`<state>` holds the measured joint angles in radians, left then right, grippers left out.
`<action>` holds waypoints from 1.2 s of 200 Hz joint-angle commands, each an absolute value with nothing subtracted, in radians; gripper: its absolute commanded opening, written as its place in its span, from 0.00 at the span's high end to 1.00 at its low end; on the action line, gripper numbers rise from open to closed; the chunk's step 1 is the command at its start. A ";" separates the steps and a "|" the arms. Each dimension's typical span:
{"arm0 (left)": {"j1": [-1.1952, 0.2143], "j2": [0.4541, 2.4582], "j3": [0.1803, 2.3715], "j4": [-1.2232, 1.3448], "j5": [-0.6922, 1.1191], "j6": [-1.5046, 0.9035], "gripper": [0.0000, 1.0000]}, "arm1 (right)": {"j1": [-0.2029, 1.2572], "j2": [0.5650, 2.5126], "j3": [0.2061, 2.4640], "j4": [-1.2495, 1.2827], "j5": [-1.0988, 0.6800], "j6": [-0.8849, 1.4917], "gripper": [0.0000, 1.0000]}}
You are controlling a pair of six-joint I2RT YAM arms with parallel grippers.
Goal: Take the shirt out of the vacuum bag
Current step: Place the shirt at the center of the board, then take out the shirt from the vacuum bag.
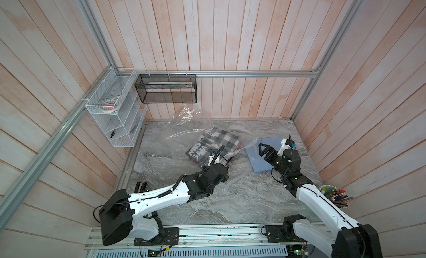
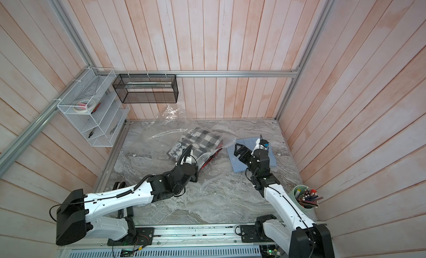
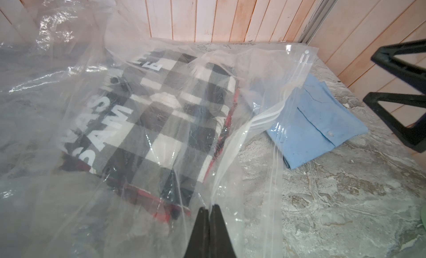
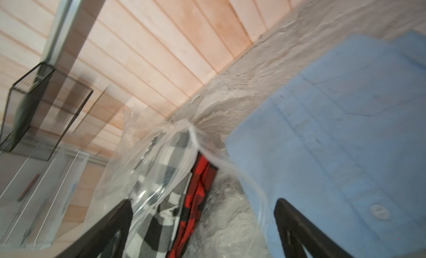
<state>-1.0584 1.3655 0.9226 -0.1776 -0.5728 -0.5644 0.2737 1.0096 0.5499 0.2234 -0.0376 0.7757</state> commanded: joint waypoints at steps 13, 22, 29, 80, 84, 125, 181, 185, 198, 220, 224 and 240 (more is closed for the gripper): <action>-1.054 1.315 0.947 -0.058 -0.598 -0.542 1.00 | 0.463 1.008 0.568 0.199 0.027 0.759 0.02; -1.054 1.307 0.946 -0.047 -0.606 -0.540 1.00 | 0.507 1.019 0.565 0.203 0.053 0.779 0.02; -1.055 1.299 0.945 -0.038 -0.610 -0.539 1.00 | 0.542 1.028 0.553 0.231 0.061 0.783 0.02; -1.066 1.270 0.937 0.012 -0.633 -0.520 1.00 | 0.621 1.200 0.513 0.411 0.044 0.861 0.15; -1.068 1.270 0.937 0.011 -0.632 -0.524 1.00 | 0.621 1.216 0.514 0.422 0.039 0.868 0.16; -1.076 1.289 0.935 0.010 -0.586 -0.538 1.00 | 0.621 1.384 0.578 0.525 -0.009 0.870 0.28; -1.086 1.301 0.939 -0.029 -0.584 -0.542 1.00 | 0.577 1.599 0.668 0.640 -0.075 0.918 0.30; -1.089 1.299 0.937 -0.032 -0.585 -0.543 1.00 | 0.576 1.608 0.677 0.642 -0.076 0.914 0.29; -1.088 1.298 0.934 -0.038 -0.593 -0.544 1.00 | 0.572 1.635 0.700 0.644 -0.087 0.907 0.31; -1.088 1.301 0.931 -0.044 -0.596 -0.548 1.00 | 0.563 1.678 0.724 0.661 -0.107 0.912 0.31; -1.088 1.302 0.930 -0.046 -0.597 -0.549 1.00 | 0.562 1.687 0.729 0.665 -0.116 0.913 0.31; -1.088 1.307 0.930 -0.051 -0.598 -0.552 1.00 | 0.550 1.723 0.742 0.692 -0.147 0.924 0.34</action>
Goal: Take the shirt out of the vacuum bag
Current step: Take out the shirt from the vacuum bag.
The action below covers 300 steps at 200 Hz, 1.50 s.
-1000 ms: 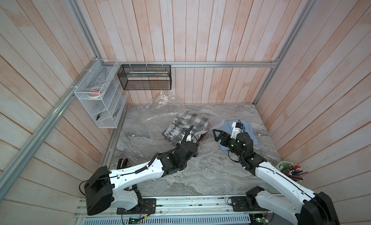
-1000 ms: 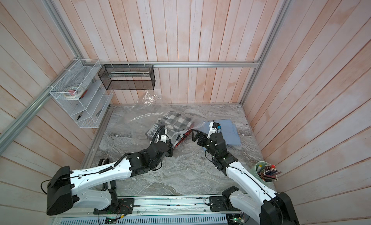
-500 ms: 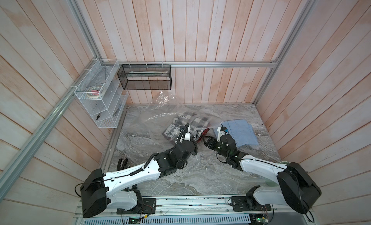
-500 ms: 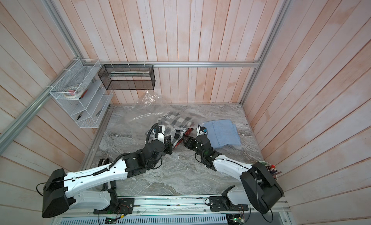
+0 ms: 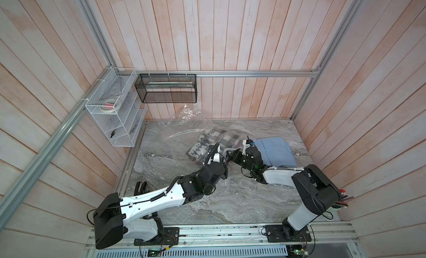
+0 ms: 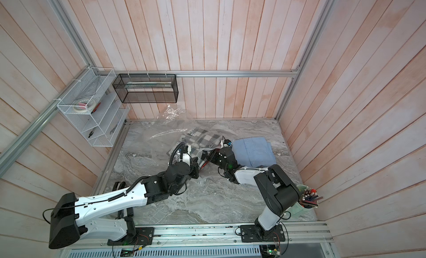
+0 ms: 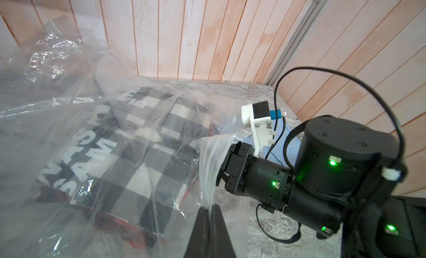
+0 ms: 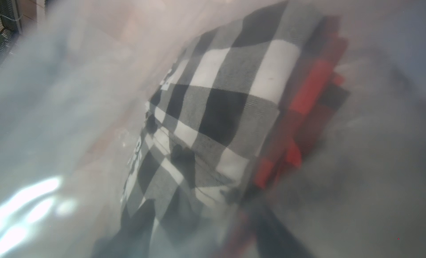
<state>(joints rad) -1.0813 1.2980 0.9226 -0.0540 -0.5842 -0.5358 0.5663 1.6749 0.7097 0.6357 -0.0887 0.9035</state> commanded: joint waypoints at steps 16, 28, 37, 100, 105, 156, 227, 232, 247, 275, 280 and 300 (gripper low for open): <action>-1.088 1.309 0.928 -0.051 -0.599 -0.554 1.00 | 0.546 1.750 0.760 0.694 -0.163 0.927 0.35; -1.088 1.311 0.926 -0.052 -0.600 -0.555 1.00 | 0.540 1.759 0.762 0.695 -0.171 0.930 0.35; -1.088 1.313 0.925 -0.056 -0.600 -0.557 1.00 | 0.537 1.757 0.754 0.703 -0.168 0.930 0.35; -1.089 1.328 0.924 -0.056 -0.600 -0.557 1.00 | 0.532 1.772 0.747 0.693 -0.156 0.922 0.33; -1.088 1.330 0.925 -0.057 -0.600 -0.556 1.00 | 0.532 1.781 0.752 0.694 -0.160 0.922 0.33; -1.089 1.328 0.925 -0.063 -0.598 -0.556 1.00 | 0.531 1.824 0.787 0.691 -0.167 0.920 0.34; -1.088 1.342 0.931 -0.060 -0.589 -0.550 1.00 | 0.532 1.810 0.841 0.675 -0.152 0.907 0.50; -1.089 1.343 0.930 -0.060 -0.588 -0.551 1.00 | 0.532 1.811 0.841 0.676 -0.152 0.907 0.53; -1.088 1.345 0.928 -0.060 -0.584 -0.554 1.00 | 0.532 1.816 0.841 0.684 -0.158 0.914 0.60; -1.089 1.347 0.927 -0.060 -0.581 -0.556 1.00 | 0.532 1.824 0.844 0.709 -0.166 0.922 0.68; -1.089 1.347 0.928 -0.060 -0.581 -0.554 1.00 | 0.531 1.828 0.849 0.709 -0.170 0.922 0.69; -1.090 1.347 0.928 -0.058 -0.580 -0.554 1.00 | 0.532 1.837 0.869 0.711 -0.185 0.923 0.77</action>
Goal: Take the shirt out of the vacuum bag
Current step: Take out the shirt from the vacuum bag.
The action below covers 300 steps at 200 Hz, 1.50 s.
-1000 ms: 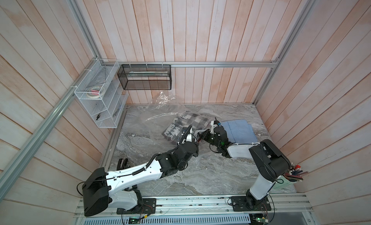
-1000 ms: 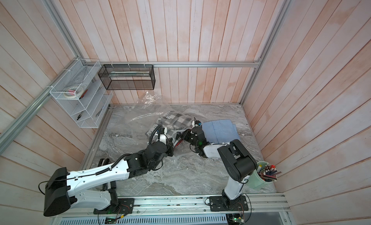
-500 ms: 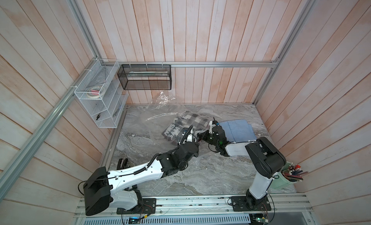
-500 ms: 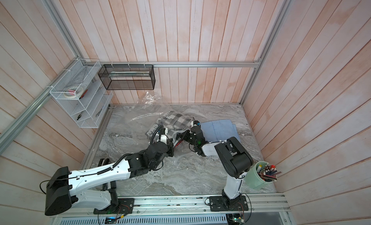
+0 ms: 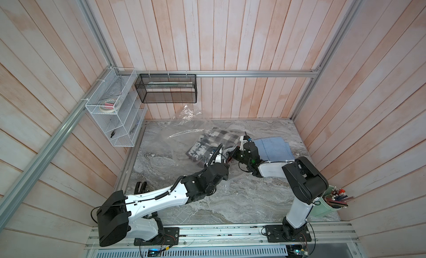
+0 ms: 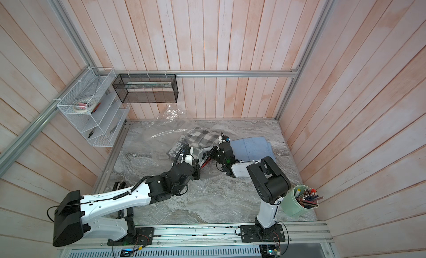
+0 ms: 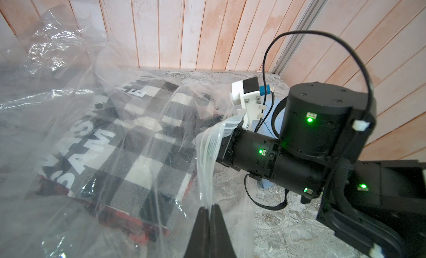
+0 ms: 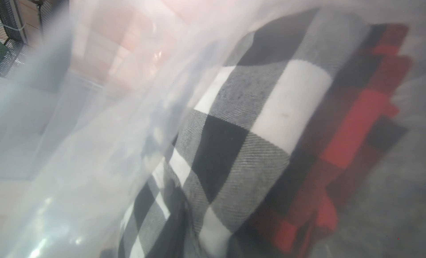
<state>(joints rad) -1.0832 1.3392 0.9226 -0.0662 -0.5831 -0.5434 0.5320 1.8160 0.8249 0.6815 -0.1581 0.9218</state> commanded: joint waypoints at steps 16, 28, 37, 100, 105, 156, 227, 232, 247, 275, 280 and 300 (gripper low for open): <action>-1.089 1.345 0.927 -0.057 -0.579 -0.555 1.00 | 0.532 1.834 0.871 0.720 -0.193 0.922 0.87; -1.089 1.344 0.925 -0.057 -0.578 -0.556 1.00 | 0.532 1.826 0.868 0.720 -0.196 0.922 0.92; -1.089 1.344 0.922 -0.055 -0.578 -0.557 1.00 | 0.531 1.818 0.862 0.720 -0.198 0.925 0.93; -1.089 1.344 0.920 -0.054 -0.583 -0.557 1.00 | 0.531 1.696 0.812 0.695 -0.202 0.916 1.00; -1.089 1.344 0.921 -0.054 -0.584 -0.557 1.00 | 0.532 1.686 0.809 0.691 -0.202 0.918 1.00; -1.088 1.344 0.925 -0.057 -0.587 -0.560 1.00 | 0.532 1.600 0.769 0.676 -0.225 0.914 1.00; -1.088 1.341 0.926 -0.061 -0.598 -0.561 1.00 | 0.534 1.467 0.686 0.643 -0.251 0.918 1.00; -1.089 1.341 0.925 -0.062 -0.598 -0.561 1.00 | 0.535 1.455 0.683 0.634 -0.251 0.913 1.00; -1.089 1.340 0.926 -0.061 -0.601 -0.561 1.00 | 0.540 1.418 0.670 0.609 -0.254 0.907 1.00; -1.088 1.338 0.929 -0.060 -0.610 -0.560 1.00 | 0.542 1.340 0.634 0.582 -0.255 0.904 1.00; -1.088 1.338 0.928 -0.060 -0.613 -0.559 1.00 | 0.543 1.324 0.630 0.572 -0.251 0.902 1.00; -1.088 1.335 0.929 -0.061 -0.618 -0.558 1.00 | 0.542 1.267 0.618 0.528 -0.237 0.886 1.00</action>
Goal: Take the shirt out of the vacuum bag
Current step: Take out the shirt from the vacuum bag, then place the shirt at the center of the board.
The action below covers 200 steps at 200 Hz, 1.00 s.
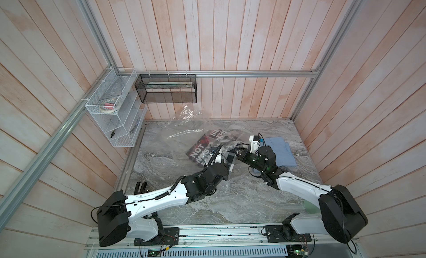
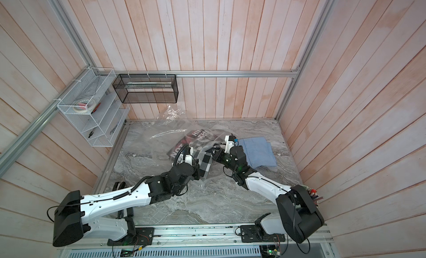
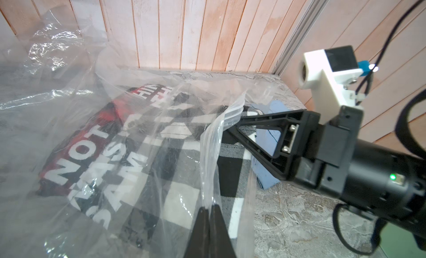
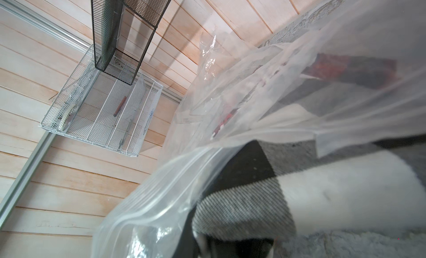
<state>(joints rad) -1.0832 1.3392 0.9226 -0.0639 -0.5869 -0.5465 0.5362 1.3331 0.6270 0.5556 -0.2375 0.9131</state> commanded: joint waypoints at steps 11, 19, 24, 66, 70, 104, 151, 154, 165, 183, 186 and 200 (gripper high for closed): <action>-1.088 1.335 0.931 -0.062 -0.620 -0.555 1.00 | 0.542 1.233 0.615 0.505 -0.237 0.880 1.00; -1.088 1.333 0.932 -0.066 -0.623 -0.555 1.00 | 0.541 1.209 0.615 0.486 -0.236 0.877 1.00; -1.087 1.333 0.932 -0.067 -0.625 -0.556 1.00 | 0.541 1.193 0.615 0.476 -0.234 0.873 1.00; -1.080 1.313 0.928 -0.087 -0.647 -0.558 1.00 | 0.541 1.018 0.608 0.348 -0.195 0.846 1.00; -1.079 1.312 0.927 -0.089 -0.647 -0.560 1.00 | 0.541 0.998 0.609 0.332 -0.188 0.842 1.00; -1.073 1.301 0.921 -0.101 -0.645 -0.577 1.00 | 0.539 0.848 0.629 0.199 -0.117 0.812 1.00; -1.071 1.300 0.913 -0.117 -0.638 -0.578 1.00 | 0.452 0.717 0.728 0.061 -0.089 0.759 1.00; -1.072 1.299 0.912 -0.117 -0.637 -0.579 1.00 | 0.438 0.715 0.735 0.055 -0.096 0.758 1.00; -1.071 1.296 0.909 -0.118 -0.637 -0.578 1.00 | 0.375 0.716 0.762 0.043 -0.137 0.759 1.00; -1.071 1.295 0.907 -0.123 -0.638 -0.581 1.00 | 0.233 0.731 0.786 0.063 -0.259 0.796 1.00; -1.071 1.295 0.907 -0.125 -0.638 -0.582 1.00 | 0.207 0.735 0.787 0.073 -0.281 0.808 1.00; -1.071 1.292 0.901 -0.129 -0.638 -0.584 1.00 | 0.094 0.754 0.792 0.126 -0.372 0.861 1.00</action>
<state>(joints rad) -1.0779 1.3190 0.9203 -0.1139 -0.6109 -0.5682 0.2295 0.7368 0.7517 0.0486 -0.2131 0.8055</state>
